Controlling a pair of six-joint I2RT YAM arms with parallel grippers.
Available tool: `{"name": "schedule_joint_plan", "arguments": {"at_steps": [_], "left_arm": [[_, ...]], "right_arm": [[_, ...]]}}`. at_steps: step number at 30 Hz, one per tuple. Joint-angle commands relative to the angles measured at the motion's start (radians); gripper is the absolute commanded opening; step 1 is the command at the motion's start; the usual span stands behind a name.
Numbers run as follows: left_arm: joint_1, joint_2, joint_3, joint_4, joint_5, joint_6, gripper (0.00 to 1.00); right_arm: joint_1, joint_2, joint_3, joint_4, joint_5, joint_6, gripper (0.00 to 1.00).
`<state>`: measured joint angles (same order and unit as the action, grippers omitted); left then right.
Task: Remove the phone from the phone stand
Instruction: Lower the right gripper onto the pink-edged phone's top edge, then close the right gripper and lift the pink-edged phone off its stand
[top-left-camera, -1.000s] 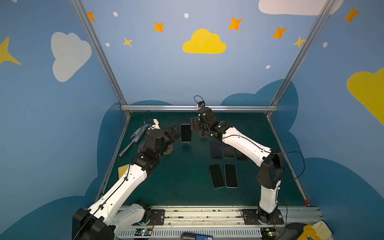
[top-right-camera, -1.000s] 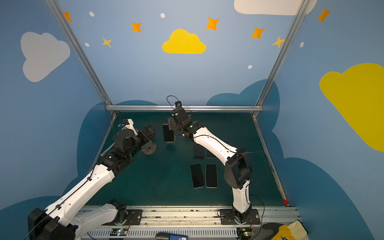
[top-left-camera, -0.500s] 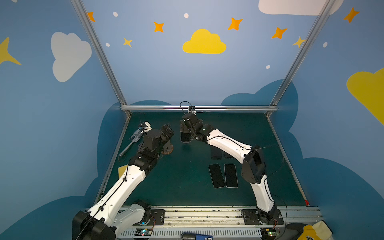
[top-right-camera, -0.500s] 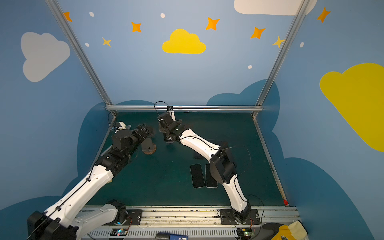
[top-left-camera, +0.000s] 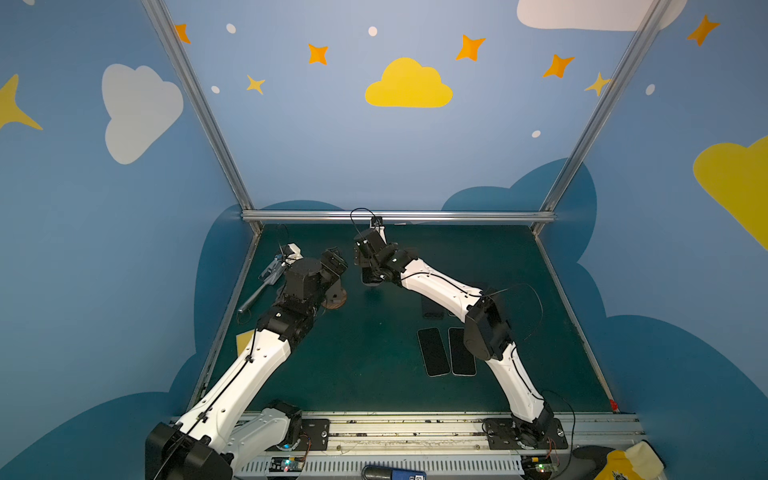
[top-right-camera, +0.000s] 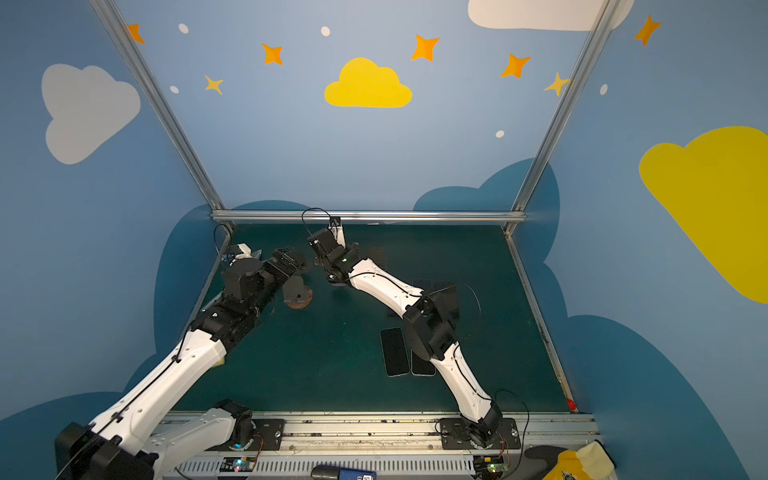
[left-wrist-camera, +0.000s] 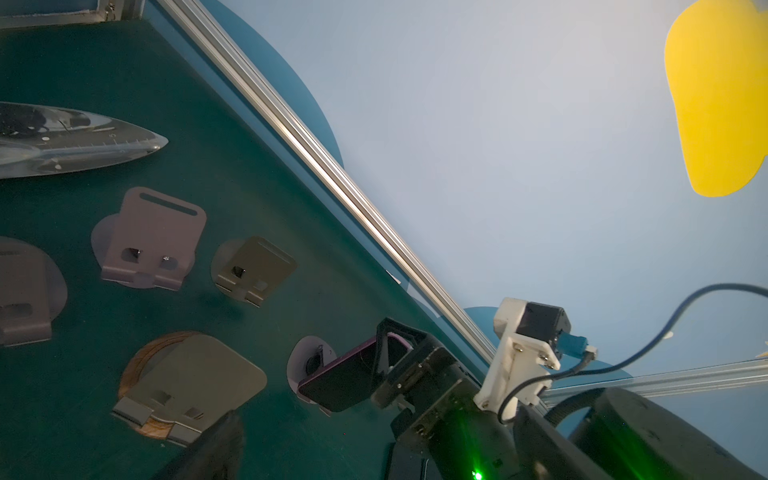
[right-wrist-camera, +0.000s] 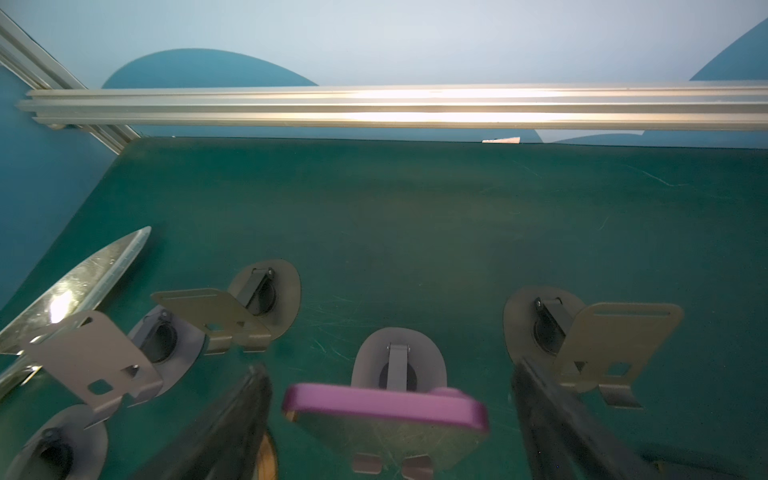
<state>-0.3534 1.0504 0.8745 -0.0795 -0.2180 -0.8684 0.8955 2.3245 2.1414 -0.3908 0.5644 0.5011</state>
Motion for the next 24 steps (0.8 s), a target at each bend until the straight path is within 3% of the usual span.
{"name": "schedule_joint_plan", "arguments": {"at_steps": [1, 13, 24], "left_arm": [[0.006, -0.003, -0.009, 0.009, 0.012, 0.006, 1.00], [0.007, 0.008, -0.010, 0.018, 0.040, 0.009, 1.00], [0.016, 0.015, -0.011, 0.030, 0.069, 0.009, 1.00]], "right_arm": [[-0.003, 0.023, 0.034, -0.018, 0.013, 0.020, 0.91], [-0.020, 0.074, 0.032, -0.003, -0.004, 0.020, 0.91], [-0.021, 0.098, 0.031, 0.038, -0.009, -0.023, 0.77]]}}
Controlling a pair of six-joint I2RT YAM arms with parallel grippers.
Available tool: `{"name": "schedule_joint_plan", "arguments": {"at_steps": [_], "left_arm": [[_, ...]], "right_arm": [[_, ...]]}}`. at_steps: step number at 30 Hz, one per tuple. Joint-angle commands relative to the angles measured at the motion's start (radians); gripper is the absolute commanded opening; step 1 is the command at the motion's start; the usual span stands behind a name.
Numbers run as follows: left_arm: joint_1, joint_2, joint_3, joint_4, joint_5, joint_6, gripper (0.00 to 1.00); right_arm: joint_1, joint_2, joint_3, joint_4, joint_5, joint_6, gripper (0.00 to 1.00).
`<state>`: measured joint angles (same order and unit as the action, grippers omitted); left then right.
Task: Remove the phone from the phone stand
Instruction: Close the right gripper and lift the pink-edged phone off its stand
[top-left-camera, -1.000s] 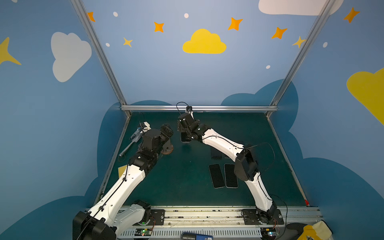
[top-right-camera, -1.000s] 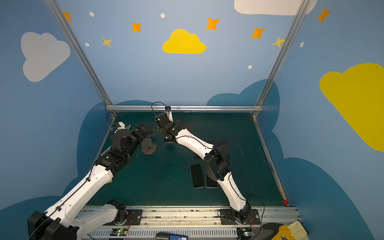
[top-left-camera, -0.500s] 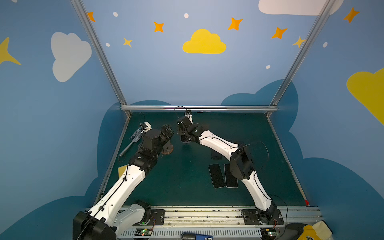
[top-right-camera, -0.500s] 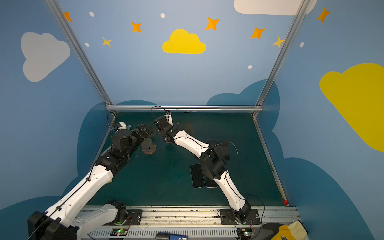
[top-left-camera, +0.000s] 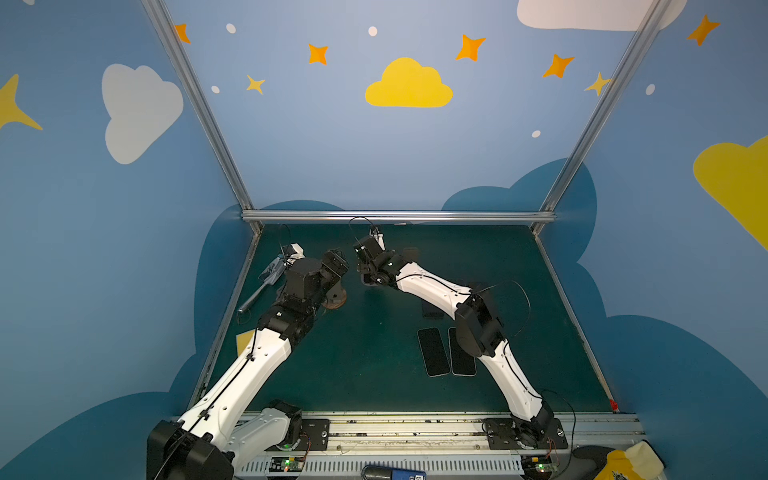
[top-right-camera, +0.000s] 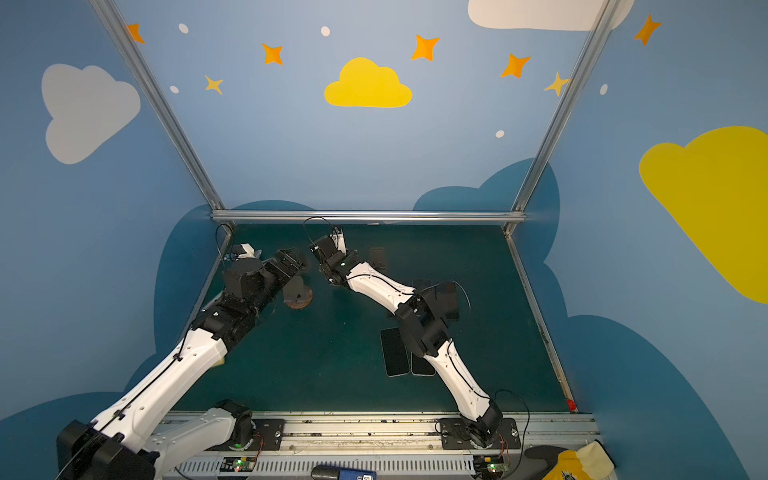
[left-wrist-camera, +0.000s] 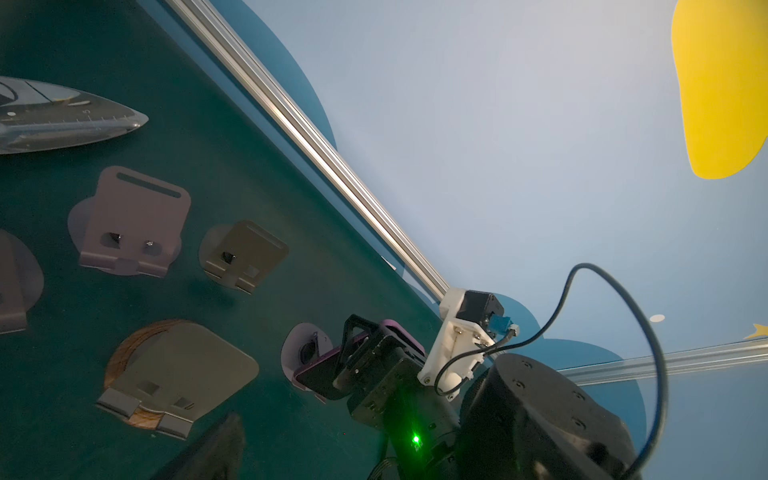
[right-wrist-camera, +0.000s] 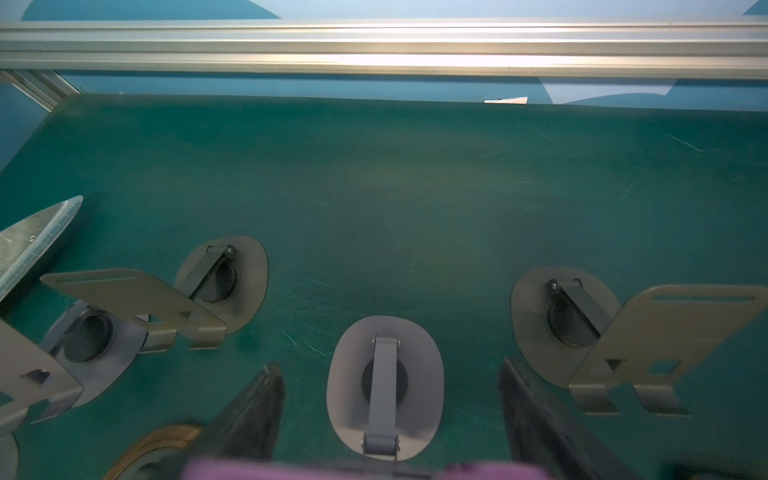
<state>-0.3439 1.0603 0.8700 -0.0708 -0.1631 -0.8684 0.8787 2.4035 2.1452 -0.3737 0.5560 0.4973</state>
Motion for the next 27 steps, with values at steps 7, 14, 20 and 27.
{"name": "schedule_joint_plan", "arguments": {"at_steps": [7, 14, 20, 27], "left_arm": [[0.019, 0.013, -0.007, 0.032, 0.043, 0.007, 1.00], [0.023, 0.026, -0.005, 0.067, 0.113, 0.022, 1.00], [0.022, 0.032, -0.008, 0.078, 0.137, 0.030, 1.00], [0.023, 0.031, -0.008, 0.088, 0.149, 0.041, 1.00]], "right_arm": [[0.003, -0.026, -0.024, 0.077, -0.004, -0.066, 0.70], [0.017, -0.114, -0.113, 0.153, -0.009, -0.101, 0.65], [0.020, -0.182, -0.165, 0.191, -0.017, -0.130, 0.64], [0.027, -0.278, -0.249, 0.228, -0.025, -0.157, 0.63]]}}
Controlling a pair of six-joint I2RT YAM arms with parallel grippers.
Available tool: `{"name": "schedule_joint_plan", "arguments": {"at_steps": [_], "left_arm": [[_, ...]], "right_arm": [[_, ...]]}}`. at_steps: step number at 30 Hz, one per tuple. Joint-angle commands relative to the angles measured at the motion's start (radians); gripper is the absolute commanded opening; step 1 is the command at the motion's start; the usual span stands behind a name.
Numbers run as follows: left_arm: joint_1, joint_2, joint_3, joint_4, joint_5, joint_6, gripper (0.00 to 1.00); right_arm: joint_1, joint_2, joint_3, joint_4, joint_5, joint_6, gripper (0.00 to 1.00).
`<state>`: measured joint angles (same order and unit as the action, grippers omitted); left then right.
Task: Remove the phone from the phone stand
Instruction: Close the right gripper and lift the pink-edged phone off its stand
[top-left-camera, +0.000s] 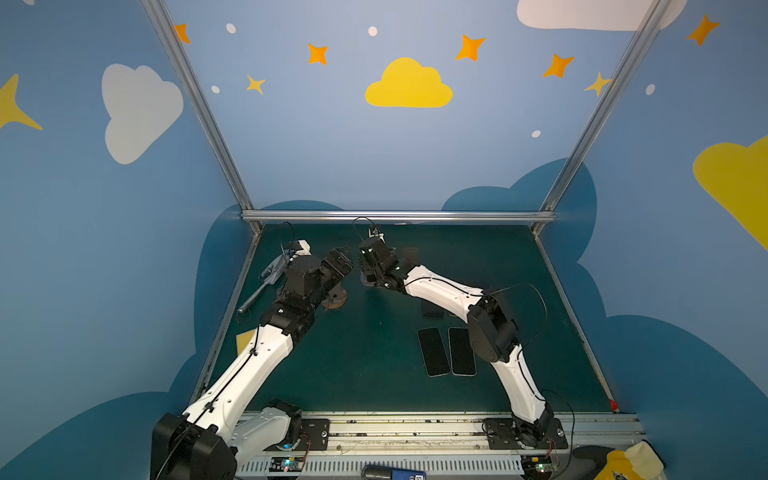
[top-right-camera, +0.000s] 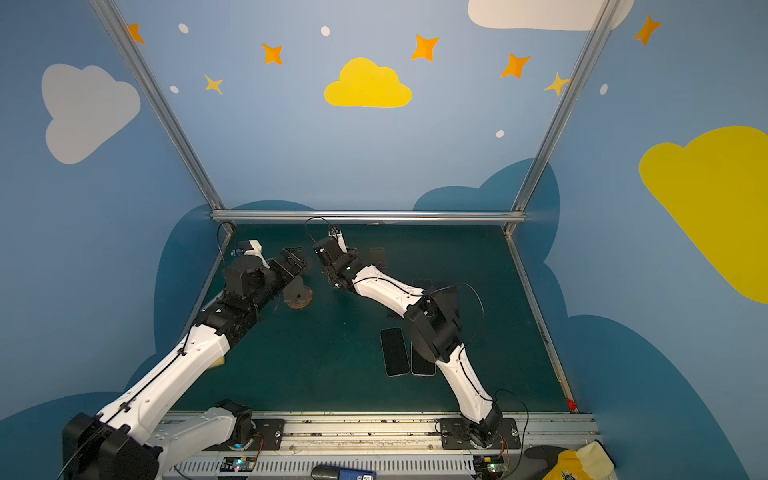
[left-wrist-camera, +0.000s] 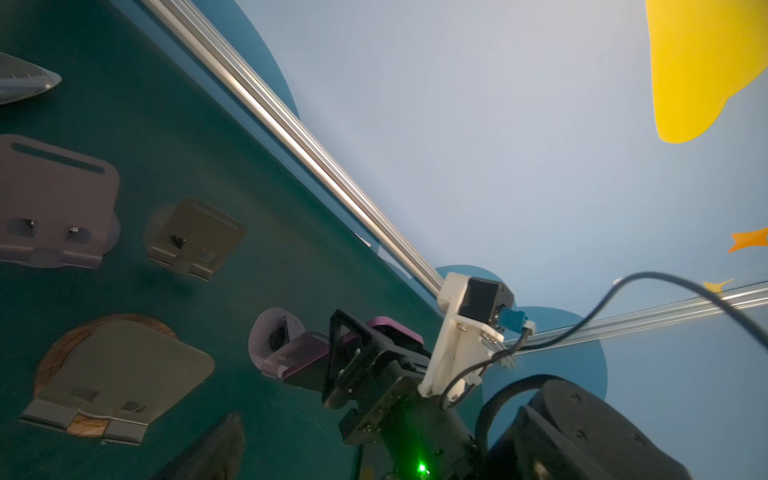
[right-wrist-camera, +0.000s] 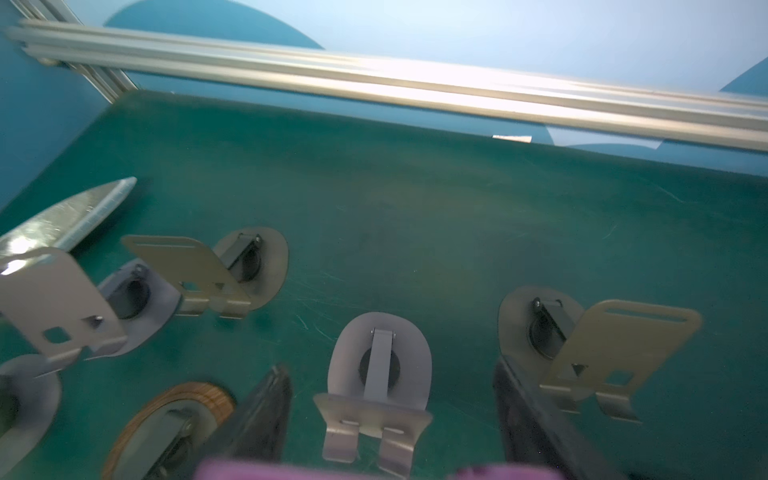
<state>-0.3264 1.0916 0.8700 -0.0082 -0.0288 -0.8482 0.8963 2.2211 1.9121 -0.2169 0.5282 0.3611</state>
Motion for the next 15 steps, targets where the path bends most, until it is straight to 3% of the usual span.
{"name": "schedule_joint_plan", "arguments": {"at_steps": [1, 15], "left_arm": [[0.004, -0.001, -0.008, 0.025, 0.016, 0.021, 1.00], [-0.002, 0.008, -0.008, 0.040, 0.047, 0.026, 1.00]], "right_arm": [[0.011, -0.109, -0.028, 0.078, 0.004, -0.025, 0.63], [0.026, -0.294, -0.198, 0.096, 0.016, -0.093, 0.62]]}}
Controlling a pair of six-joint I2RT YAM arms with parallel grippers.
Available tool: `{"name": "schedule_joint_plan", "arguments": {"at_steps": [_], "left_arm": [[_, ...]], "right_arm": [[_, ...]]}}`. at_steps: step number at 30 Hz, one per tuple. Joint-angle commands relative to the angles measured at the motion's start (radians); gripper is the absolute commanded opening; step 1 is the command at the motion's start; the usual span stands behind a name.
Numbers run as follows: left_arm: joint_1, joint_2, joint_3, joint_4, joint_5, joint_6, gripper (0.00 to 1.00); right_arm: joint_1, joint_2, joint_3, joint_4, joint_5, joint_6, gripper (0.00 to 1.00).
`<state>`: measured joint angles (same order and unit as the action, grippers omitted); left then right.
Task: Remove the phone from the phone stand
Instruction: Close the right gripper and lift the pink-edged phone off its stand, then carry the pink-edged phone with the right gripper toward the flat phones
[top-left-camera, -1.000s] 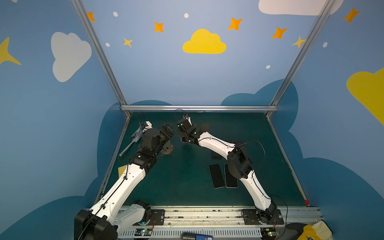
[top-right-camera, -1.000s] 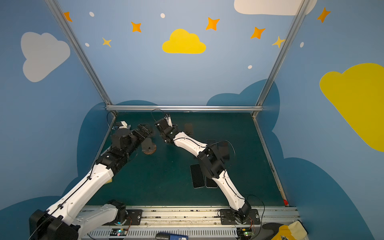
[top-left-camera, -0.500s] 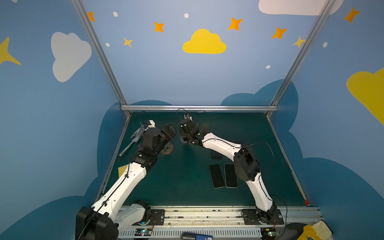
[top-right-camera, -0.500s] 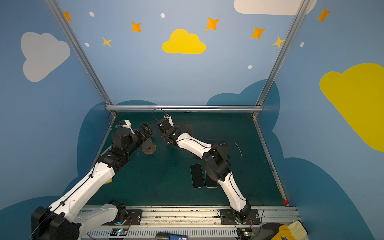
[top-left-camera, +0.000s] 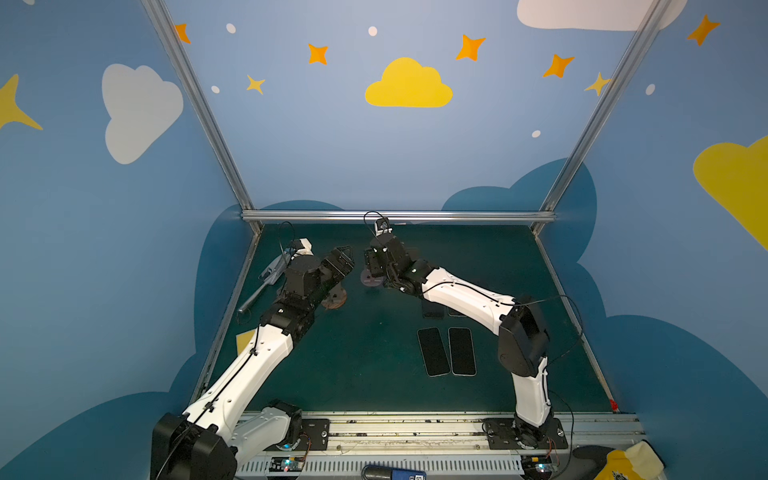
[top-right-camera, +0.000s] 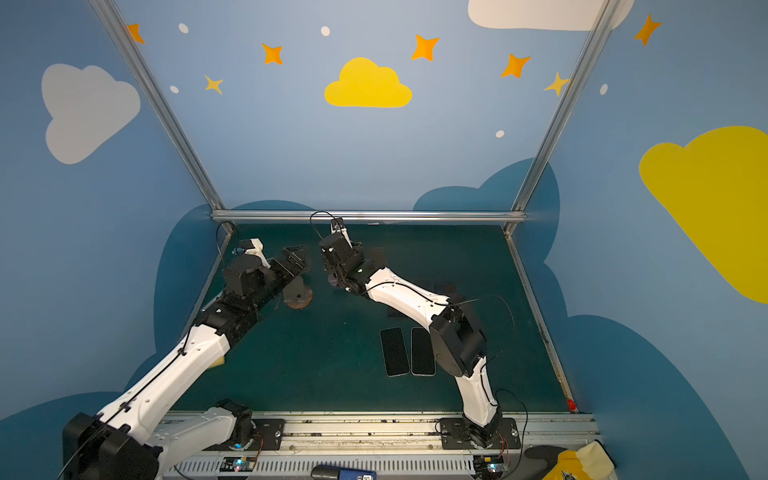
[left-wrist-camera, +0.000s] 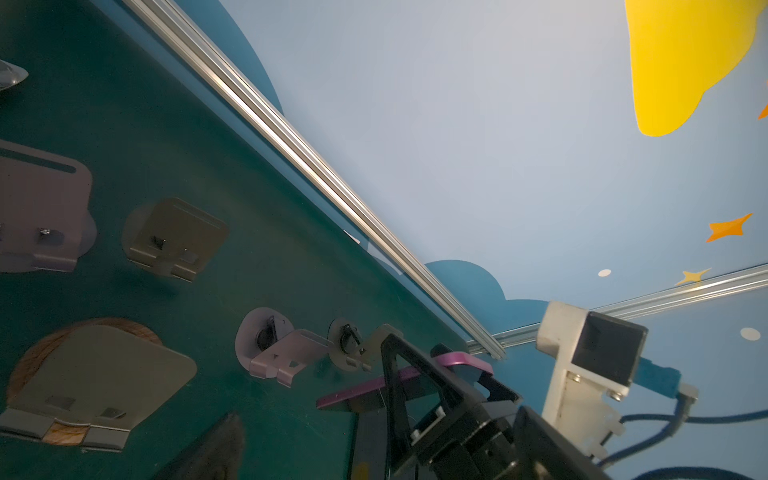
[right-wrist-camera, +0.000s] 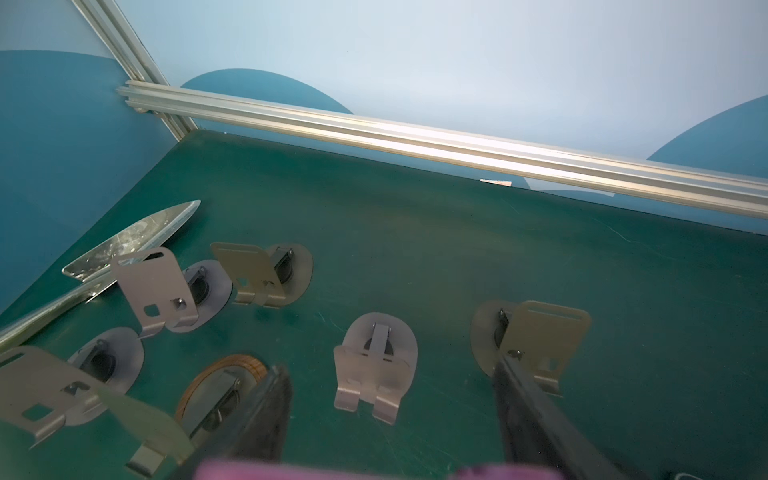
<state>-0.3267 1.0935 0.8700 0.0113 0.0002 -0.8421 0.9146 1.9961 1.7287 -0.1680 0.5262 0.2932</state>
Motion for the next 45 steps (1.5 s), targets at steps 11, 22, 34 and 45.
{"name": "schedule_joint_plan", "arguments": {"at_steps": [11, 22, 34, 45], "left_arm": [[-0.059, 0.012, -0.003, 0.027, 0.032, 0.045, 1.00], [-0.185, 0.036, 0.019, 0.015, 0.041, 0.097, 1.00], [-0.292, 0.040, 0.022, 0.002, 0.020, 0.123, 1.00], [-0.360, 0.025, 0.003, 0.018, -0.022, 0.150, 1.00]], "right_arm": [[0.013, -0.239, -0.162, 0.029, 0.038, -0.036, 0.61], [0.017, -0.467, -0.342, -0.075, 0.123, -0.060, 0.61], [-0.007, -0.912, -0.711, -0.381, 0.293, 0.052, 0.61], [-0.120, -1.295, -0.961, -0.628, 0.219, 0.207, 0.60]]}}
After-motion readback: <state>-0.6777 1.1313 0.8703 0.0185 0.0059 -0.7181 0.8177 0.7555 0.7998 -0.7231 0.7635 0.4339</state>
